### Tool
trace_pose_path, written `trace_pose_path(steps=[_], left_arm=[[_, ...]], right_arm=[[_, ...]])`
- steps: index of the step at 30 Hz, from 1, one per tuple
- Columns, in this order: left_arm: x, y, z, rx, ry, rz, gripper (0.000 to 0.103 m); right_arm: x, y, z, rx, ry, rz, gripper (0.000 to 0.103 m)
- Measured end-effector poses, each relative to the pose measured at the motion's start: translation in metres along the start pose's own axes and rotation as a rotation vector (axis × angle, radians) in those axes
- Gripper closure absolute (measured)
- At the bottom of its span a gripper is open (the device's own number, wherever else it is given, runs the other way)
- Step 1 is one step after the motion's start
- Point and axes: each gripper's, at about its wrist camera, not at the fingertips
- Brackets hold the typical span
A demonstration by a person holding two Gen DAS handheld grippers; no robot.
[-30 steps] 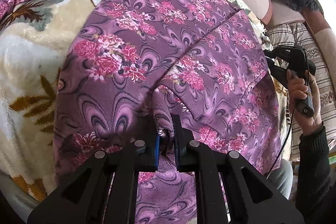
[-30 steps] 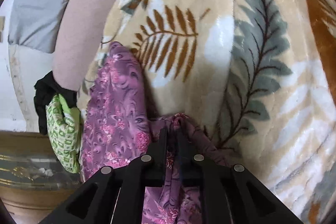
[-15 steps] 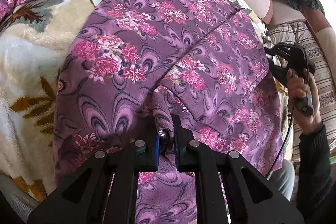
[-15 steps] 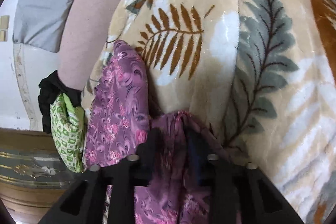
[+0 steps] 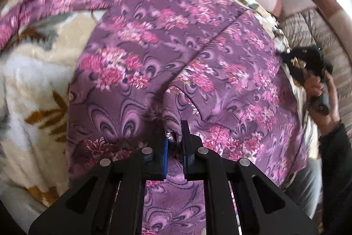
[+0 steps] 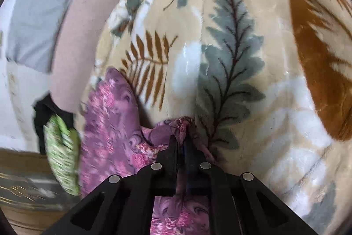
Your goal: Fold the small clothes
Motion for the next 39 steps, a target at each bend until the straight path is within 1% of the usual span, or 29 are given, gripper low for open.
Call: trace_pose_path(steps=[1,2,3,4,6,7,9,11,12,13,14,15,16,17,18,19,20,22,24,27,29,31,33,35,36,39], left_arm=[[0.001,0.002,-0.002,-0.010,-0.010,-0.003,0.091],[0.001,0.004,-0.003,-0.012,-0.015,-0.003,0.090],[0.003,0.007,-0.002,-0.014,-0.016,-0.005,0.089],[0.005,0.010,-0.001,-0.016,-0.012,-0.010,0.089],[0.008,0.020,0.005,-0.016,0.013,-0.026,0.089],[0.010,0.026,0.009,-0.018,0.032,-0.034,0.089],[0.011,0.039,0.018,-0.049,0.073,-0.063,0.089],[0.010,0.051,0.025,-0.085,0.103,-0.099,0.089],[0.010,0.058,0.028,-0.091,0.120,-0.113,0.085],[0.008,0.065,0.032,-0.086,0.140,-0.126,0.070],[0.007,0.070,0.035,-0.080,0.162,-0.141,0.059],[0.006,0.078,0.042,-0.074,0.202,-0.171,0.041],[0.005,0.086,0.048,-0.068,0.241,-0.209,0.032],[0.003,0.091,0.053,-0.065,0.271,-0.232,0.030],[0.000,0.095,0.059,-0.068,0.301,-0.238,0.029],[-0.003,0.096,0.064,-0.066,0.319,-0.233,0.029],[-0.006,0.098,0.069,-0.059,0.335,-0.229,0.029],[-0.013,0.102,0.083,-0.056,0.374,-0.228,0.029],[-0.019,0.107,0.100,-0.072,0.415,-0.245,0.029],[-0.030,0.105,0.131,-0.064,0.504,-0.246,0.029],[-0.035,0.102,0.154,-0.042,0.587,-0.230,0.029],[-0.042,0.100,0.178,-0.008,0.653,-0.231,0.029],[-0.050,0.101,0.195,-0.038,0.685,-0.254,0.029],[-0.060,0.101,0.218,-0.085,0.733,-0.280,0.029],[-0.064,0.099,0.229,-0.094,0.761,-0.288,0.029],[-0.076,0.094,0.260,-0.087,0.843,-0.311,0.030]], right_arm=[[0.004,0.010,0.003,-0.035,0.006,-0.015,0.096],[0.012,0.024,0.010,-0.042,0.033,-0.035,0.094],[0.021,0.035,0.016,-0.038,0.067,-0.051,0.085],[0.036,0.052,0.026,-0.026,0.121,-0.064,0.071],[0.060,0.075,0.042,0.018,0.203,-0.098,0.058],[0.074,0.087,0.050,0.045,0.250,-0.119,0.055],[0.104,0.104,0.069,0.121,0.349,-0.120,0.055],[0.135,0.121,0.089,0.124,0.446,-0.131,0.055],[0.147,0.132,0.092,0.120,0.489,-0.137,0.055],[0.165,0.142,0.104,0.117,0.548,-0.159,0.055],[0.179,0.152,0.108,0.113,0.582,-0.179,0.055],[0.191,0.157,0.117,0.111,0.613,-0.196,0.055],[0.206,0.164,0.127,0.095,0.655,-0.213,0.055],[0.215,0.164,0.137,0.085,0.683,-0.220,0.054],[0.225,0.166,0.146,0.077,0.716,-0.216,0.046],[0.232,0.165,0.153,0.054,0.750,-0.193,0.032],[0.239,0.163,0.161,0.018,0.783,-0.155,0.029],[0.249,0.160,0.170,-0.034,0.815,-0.106,0.029],[0.261,0.154,0.179,-0.042,0.852,-0.071,0.029],[0.269,0.140,0.188,-0.083,0.851,-0.029,0.029],[0.277,0.124,0.200,-0.062,0.894,0.008,0.029],[0.286,0.110,0.214,-0.039,0.960,0.021,0.029],[0.292,0.091,0.226,-0.005,0.997,0.027,0.029],[0.294,0.069,0.232,-0.013,0.988,0.070,0.029],[0.294,0.060,0.233,-0.024,0.974,0.094,0.029],[0.293,0.035,0.233,-0.090,0.925,0.201,0.029]])
Point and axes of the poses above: each gripper's, at about its wrist camera, not at the fingertips, and y roughly against the way its jaws point, z to its left, x to its underside, and after that the axes turned 6 degrees about y, right-handed
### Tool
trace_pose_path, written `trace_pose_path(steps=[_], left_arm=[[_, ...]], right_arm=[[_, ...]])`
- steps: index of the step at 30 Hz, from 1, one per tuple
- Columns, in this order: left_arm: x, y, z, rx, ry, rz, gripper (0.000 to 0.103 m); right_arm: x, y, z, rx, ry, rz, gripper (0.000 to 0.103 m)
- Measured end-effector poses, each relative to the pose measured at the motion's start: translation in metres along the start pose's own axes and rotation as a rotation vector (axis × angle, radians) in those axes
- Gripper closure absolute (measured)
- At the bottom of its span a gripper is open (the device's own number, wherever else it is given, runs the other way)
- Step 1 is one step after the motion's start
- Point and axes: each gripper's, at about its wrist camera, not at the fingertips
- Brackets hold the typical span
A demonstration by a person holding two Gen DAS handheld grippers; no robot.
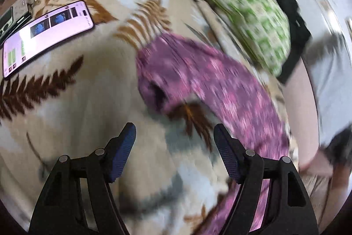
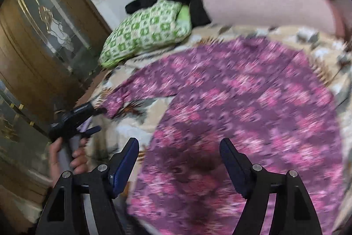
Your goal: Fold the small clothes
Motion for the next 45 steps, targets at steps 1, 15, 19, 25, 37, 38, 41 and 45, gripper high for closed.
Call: trace_pose_path(steps=[1,15,19,25,37,38,41,45], left_arm=[[-0.007,-0.005,0.000,0.010,0.007,-0.002,0.030],[0.007,0.045,-0.073,0.044,-0.309,-0.176,0.102],[0.068,0.094,-0.124,0.140,-0.575,-0.238,0.102],[0.143,0.106,-0.154,0.230,-0.776,-0.137,0.102],[0.009,0.009,-0.026,-0.036,-0.175,-0.073,0.043],[-0.002,0.005,-0.017,-0.042,-0.137,-0.062,0.043],[-0.029,-0.008,-0.001,-0.024,-0.039,-0.051,0.043],[-0.049,-0.024,-0.016,-0.100,-0.081,-0.100,0.056]], right_arm=[[0.001,-0.004,0.000,0.001,-0.001,0.007,0.029],[0.014,0.007,-0.008,0.038,-0.041,0.023,0.029],[0.018,0.014,-0.027,0.010,-0.113,0.017,0.029],[0.025,0.038,-0.066,0.021,-0.221,-0.022,0.029],[0.025,0.026,-0.053,-0.019,-0.175,-0.004,0.029],[0.025,0.023,-0.051,-0.019,-0.167,0.003,0.029],[0.024,0.013,-0.049,-0.026,-0.163,0.023,0.029],[0.023,0.009,-0.048,-0.023,-0.165,0.035,0.029]])
Point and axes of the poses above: each gripper's, at about its wrist camera, not at the fingertips, and y roughly against the way its jaws point, z to its left, x to its underside, and after that the axes turned 6 degrees about y, right-handed
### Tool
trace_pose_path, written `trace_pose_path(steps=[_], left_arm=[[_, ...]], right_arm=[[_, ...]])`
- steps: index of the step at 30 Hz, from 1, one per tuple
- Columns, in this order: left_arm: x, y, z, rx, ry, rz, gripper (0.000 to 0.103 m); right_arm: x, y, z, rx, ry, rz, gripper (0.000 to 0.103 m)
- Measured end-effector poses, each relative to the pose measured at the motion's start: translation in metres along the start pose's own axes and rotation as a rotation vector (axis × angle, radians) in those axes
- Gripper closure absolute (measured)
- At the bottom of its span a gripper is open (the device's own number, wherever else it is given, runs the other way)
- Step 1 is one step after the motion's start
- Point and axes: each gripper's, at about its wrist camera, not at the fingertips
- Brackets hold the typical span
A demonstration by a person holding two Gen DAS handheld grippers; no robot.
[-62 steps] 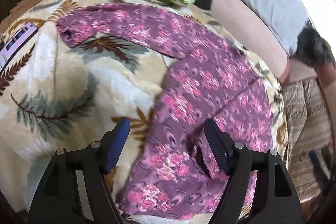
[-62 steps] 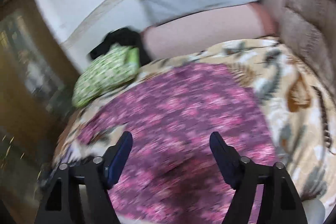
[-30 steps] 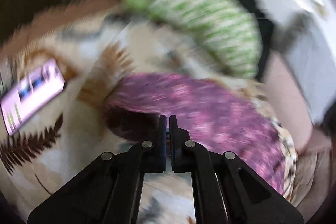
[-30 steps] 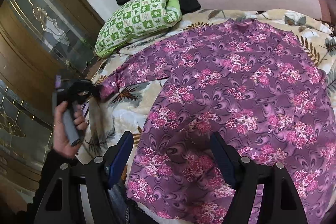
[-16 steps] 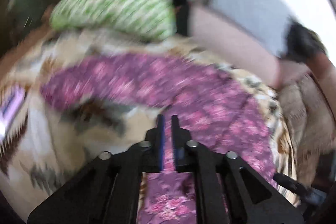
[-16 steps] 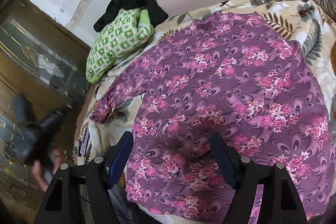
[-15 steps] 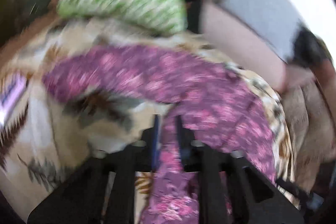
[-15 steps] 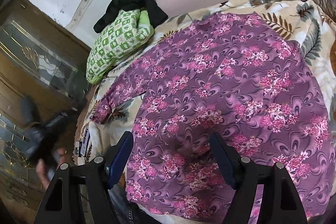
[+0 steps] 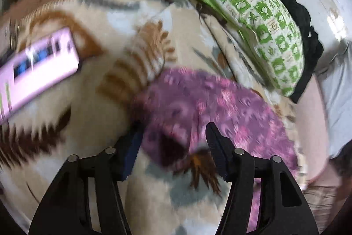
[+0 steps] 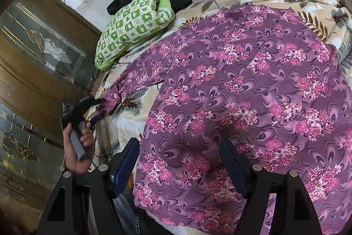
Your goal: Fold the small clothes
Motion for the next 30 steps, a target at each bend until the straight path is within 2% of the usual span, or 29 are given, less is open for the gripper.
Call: trace_pose_path(steps=[1,2,3,4,6,10,12,15,17,18,21,22,25,28,30], left_arm=[[-0.004,-0.007,-0.005,-0.034,-0.025,0.006,0.081],[-0.006,-0.020,-0.008,-0.062,-0.030,0.049,0.095],[-0.008,-0.026,-0.006,-0.079,-0.021,0.070,0.101],[-0.007,-0.025,-0.006,-0.089,-0.017,0.064,0.102],[0.000,-0.004,-0.018,-0.077,-0.077,-0.007,0.102],[0.040,0.069,-0.063,0.036,-0.282,-0.148,0.102],[0.074,0.107,-0.089,0.112,-0.418,-0.199,0.102],[0.139,0.152,-0.129,0.250,-0.650,-0.229,0.102],[0.181,0.167,-0.146,0.298,-0.790,-0.227,0.102],[0.207,0.169,-0.155,0.325,-0.865,-0.196,0.102],[0.261,0.150,-0.166,0.384,-0.972,-0.045,0.102],[0.274,0.141,-0.167,0.397,-0.986,0.004,0.102],[0.310,0.107,-0.165,0.461,-0.982,0.219,0.102],[0.334,0.095,-0.153,0.437,-0.991,0.350,0.102],[0.342,0.098,-0.142,0.475,-0.990,0.466,0.099]], right_arm=[[0.000,0.000,0.000,0.002,0.003,0.002,0.029],[0.000,0.001,0.001,0.005,0.004,0.003,0.029],[0.000,0.001,0.001,0.007,0.005,0.003,0.029],[0.000,0.002,0.001,0.007,0.005,0.003,0.029],[-0.001,0.004,0.002,0.010,0.012,-0.002,0.029],[-0.003,0.010,0.000,0.009,0.009,-0.018,0.029],[-0.004,0.016,-0.002,0.013,0.003,-0.035,0.029],[-0.005,0.030,-0.009,0.010,-0.017,-0.078,0.029],[-0.006,0.040,-0.016,0.013,-0.033,-0.102,0.029],[-0.006,0.043,-0.020,0.015,-0.040,-0.110,0.029],[-0.004,0.052,-0.040,0.013,-0.097,-0.130,0.029],[-0.003,0.053,-0.048,0.005,-0.119,-0.137,0.029],[-0.001,0.052,-0.067,0.003,-0.160,-0.147,0.029],[-0.002,0.045,-0.084,0.006,-0.168,-0.132,0.029],[-0.003,0.036,-0.096,-0.033,-0.191,-0.103,0.029]])
Point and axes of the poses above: each gripper's, at about its wrist camera, not at the fingertips, and y roughly against the way its jaws point, z to its left, x to its underside, and after that the axes turned 6 degrees about y, right-handed
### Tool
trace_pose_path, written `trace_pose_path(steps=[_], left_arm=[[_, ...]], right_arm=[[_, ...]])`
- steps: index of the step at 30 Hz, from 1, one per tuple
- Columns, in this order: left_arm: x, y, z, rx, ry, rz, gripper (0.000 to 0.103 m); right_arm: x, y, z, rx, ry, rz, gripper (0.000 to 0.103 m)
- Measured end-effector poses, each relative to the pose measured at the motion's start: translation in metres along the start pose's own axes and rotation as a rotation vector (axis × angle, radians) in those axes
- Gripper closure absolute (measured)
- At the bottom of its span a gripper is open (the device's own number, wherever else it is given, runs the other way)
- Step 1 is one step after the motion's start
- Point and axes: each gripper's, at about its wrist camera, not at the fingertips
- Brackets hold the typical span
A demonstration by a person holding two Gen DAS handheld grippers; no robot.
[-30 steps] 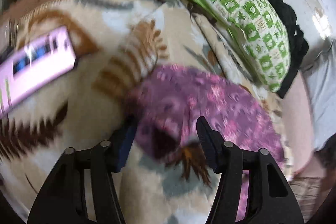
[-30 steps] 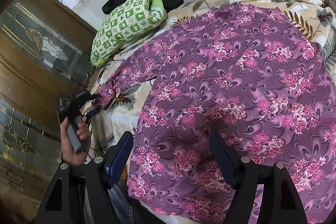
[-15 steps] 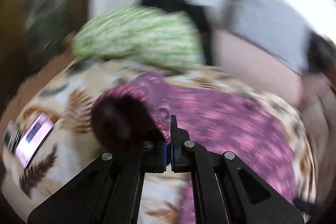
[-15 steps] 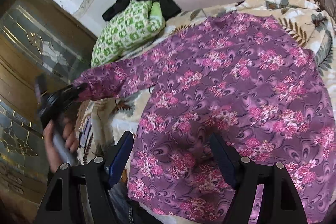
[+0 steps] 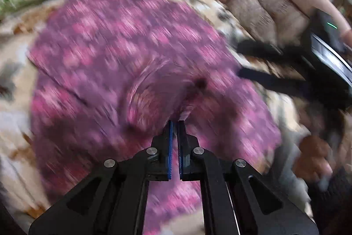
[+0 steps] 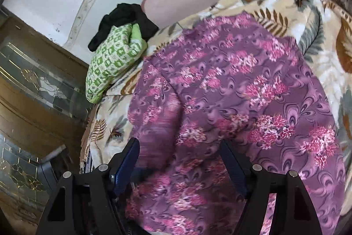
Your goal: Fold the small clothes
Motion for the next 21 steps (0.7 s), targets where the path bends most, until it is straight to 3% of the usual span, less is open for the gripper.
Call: trace_pose_path(steps=[3,4,6,10,13,14,15,16,17,19,21], left_arm=[[0.020,0.017,-0.004,0.040,-0.021,-0.008,0.070],[0.024,0.025,-0.003,0.040,-0.024,-0.033,0.056],[0.028,0.037,0.006,0.047,0.018,-0.082,0.045],[0.005,0.040,0.046,0.007,0.212,-0.085,0.045],[-0.014,0.033,0.072,-0.051,0.316,-0.080,0.045],[-0.019,0.028,0.080,-0.052,0.346,-0.072,0.045],[-0.026,0.021,0.090,-0.054,0.385,-0.049,0.045],[-0.028,0.019,0.095,-0.049,0.399,-0.042,0.045],[-0.034,0.016,0.099,-0.047,0.415,-0.041,0.045],[-0.041,0.012,0.105,-0.070,0.433,-0.041,0.045],[-0.044,0.010,0.112,-0.044,0.468,-0.040,0.045]], right_arm=[[-0.004,-0.018,-0.007,-0.066,-0.013,0.058,0.029],[-0.005,-0.025,-0.007,-0.061,-0.008,0.071,0.029],[-0.006,-0.039,-0.007,-0.023,0.000,0.106,0.029],[0.003,-0.061,-0.011,0.067,0.026,0.157,0.031],[0.021,-0.072,-0.010,0.020,0.019,0.210,0.054],[0.026,-0.078,-0.008,0.069,0.043,0.232,0.057],[0.029,-0.082,-0.005,0.121,0.060,0.239,0.070],[0.031,-0.082,-0.003,0.146,0.069,0.240,0.090],[0.031,-0.079,0.000,0.131,0.066,0.233,0.095],[0.026,-0.058,0.011,0.090,0.057,0.181,0.095],[0.023,-0.027,0.026,0.040,0.062,0.122,0.095]])
Point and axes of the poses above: each gripper's, at about its wrist camera, not at the fingertips, and y roughly against the way its jaws point, z to its left, x to its underside, and after that the axes turned 6 degrees about y, right-handed
